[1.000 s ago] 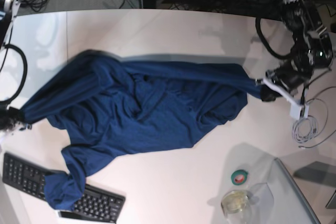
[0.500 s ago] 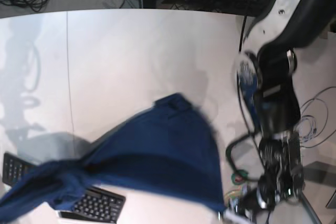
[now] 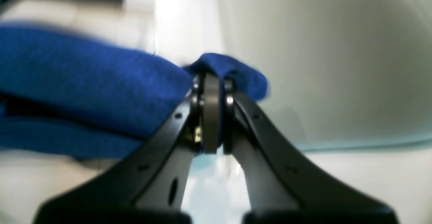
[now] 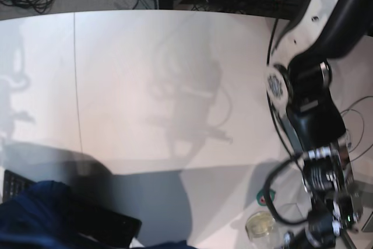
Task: Layout the t-shirt on the table in an organized manner, then fold the t-shirt properly
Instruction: 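Lift the shirt with both grippers and stretch it flat between them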
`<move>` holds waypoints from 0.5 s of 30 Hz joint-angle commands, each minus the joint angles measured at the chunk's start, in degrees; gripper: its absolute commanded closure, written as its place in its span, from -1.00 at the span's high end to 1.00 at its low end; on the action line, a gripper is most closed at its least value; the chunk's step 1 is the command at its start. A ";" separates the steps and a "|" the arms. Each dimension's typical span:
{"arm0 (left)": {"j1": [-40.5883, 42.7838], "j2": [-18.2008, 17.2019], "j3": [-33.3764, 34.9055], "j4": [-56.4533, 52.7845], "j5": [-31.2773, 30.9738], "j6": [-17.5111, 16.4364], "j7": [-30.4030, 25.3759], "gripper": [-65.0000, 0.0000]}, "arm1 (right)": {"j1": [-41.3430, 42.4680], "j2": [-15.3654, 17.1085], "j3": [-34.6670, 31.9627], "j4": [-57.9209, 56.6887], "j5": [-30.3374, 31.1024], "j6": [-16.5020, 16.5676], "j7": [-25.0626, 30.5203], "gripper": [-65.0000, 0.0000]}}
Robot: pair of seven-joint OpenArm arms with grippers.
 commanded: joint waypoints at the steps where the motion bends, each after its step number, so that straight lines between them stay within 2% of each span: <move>1: 0.68 -0.44 -0.06 3.78 -1.29 -0.27 -1.47 -1.00 | -1.53 0.48 3.19 2.56 0.14 -0.12 1.16 -1.00; 6: 18.08 -1.32 0.02 9.84 -1.11 -0.27 -1.55 -1.00 | -18.76 -5.15 13.92 7.39 0.14 -0.12 0.64 -1.00; 10: 27.75 -1.67 0.02 10.64 -1.20 -0.36 -1.64 -1.00 | -27.64 -9.55 16.38 5.81 -0.12 -0.03 1.52 -1.00; 12: 31.36 -1.76 0.02 10.64 -1.20 -0.45 -1.73 -1.00 | -31.16 -11.13 16.91 3.96 -0.12 -0.03 3.98 -1.00; 15: 35.58 -1.85 -0.50 10.64 -1.20 -0.53 -1.73 -1.00 | -35.29 -11.92 16.91 1.33 -0.12 -0.03 6.88 -1.00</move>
